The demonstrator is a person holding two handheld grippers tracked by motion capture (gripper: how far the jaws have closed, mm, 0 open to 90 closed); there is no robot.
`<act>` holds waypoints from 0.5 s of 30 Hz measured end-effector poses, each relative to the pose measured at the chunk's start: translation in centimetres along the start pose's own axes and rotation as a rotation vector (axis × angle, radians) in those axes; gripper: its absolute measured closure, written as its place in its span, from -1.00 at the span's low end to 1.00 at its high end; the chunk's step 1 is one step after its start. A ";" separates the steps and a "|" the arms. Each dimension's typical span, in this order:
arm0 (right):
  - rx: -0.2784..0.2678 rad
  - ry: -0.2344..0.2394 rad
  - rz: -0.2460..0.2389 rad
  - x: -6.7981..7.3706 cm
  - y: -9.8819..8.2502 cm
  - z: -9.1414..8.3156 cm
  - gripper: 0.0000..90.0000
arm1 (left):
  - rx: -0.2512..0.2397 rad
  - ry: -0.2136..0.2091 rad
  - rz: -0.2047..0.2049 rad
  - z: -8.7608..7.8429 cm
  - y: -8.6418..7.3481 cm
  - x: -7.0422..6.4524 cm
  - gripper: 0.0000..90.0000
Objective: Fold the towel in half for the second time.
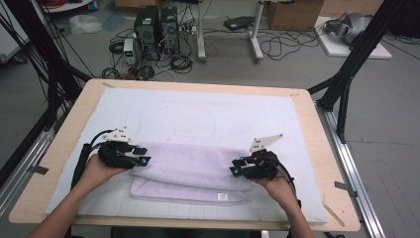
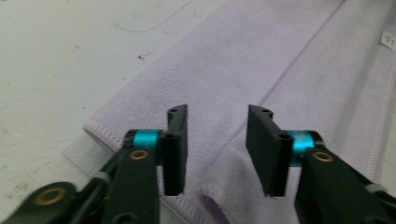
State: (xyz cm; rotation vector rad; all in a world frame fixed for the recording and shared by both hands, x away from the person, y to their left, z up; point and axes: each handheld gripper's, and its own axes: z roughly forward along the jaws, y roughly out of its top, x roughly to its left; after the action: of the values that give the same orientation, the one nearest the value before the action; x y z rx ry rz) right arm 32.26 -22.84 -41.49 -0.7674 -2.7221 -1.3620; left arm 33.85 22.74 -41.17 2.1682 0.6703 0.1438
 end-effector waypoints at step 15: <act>0.078 0.132 0.029 0.8 -0.9 1.0 0.71 | 0.028 -0.163 0.009 -2.1 -2.3 -1.9 0.68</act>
State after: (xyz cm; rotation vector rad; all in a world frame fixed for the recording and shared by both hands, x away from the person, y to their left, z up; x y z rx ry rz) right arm 31.39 -22.24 -42.66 -0.6834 -2.6345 -1.2453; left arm 30.60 24.37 -41.37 2.1818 0.5725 -0.0379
